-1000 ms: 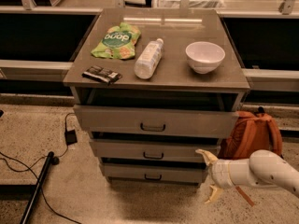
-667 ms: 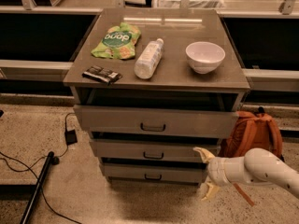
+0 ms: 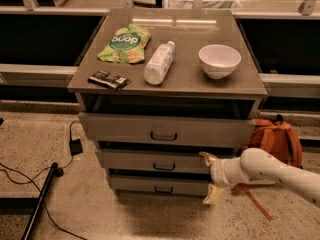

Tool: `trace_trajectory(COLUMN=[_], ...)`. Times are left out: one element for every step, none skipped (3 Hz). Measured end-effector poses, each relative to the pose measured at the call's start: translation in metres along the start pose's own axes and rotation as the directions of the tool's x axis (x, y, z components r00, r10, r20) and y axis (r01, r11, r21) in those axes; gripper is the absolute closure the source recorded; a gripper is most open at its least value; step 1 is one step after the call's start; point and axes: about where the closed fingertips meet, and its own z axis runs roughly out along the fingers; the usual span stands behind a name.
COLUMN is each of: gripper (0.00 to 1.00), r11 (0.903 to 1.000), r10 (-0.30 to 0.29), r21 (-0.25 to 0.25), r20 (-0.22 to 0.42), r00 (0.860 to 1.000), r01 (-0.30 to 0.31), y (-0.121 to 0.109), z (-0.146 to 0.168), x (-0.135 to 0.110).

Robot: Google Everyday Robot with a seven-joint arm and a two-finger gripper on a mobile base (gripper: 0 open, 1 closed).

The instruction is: Open middle drawer

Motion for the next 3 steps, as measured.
trace_trajectory(gripper=[0.00, 0.00, 0.00], r11=[0.9993, 0.9978, 0.9957], r10=[0.021, 0.060, 0.092], r21=[-0.031, -0.026, -0.011], r20=[-0.021, -0.023, -0.025], r00=[1.000, 0.998, 0.995], r01=[-0.022, -0.060, -0.092], y=[-0.008, -0.016, -0.023], z=[0.024, 0.031, 0.032], x=[0.007, 0.014, 0.020])
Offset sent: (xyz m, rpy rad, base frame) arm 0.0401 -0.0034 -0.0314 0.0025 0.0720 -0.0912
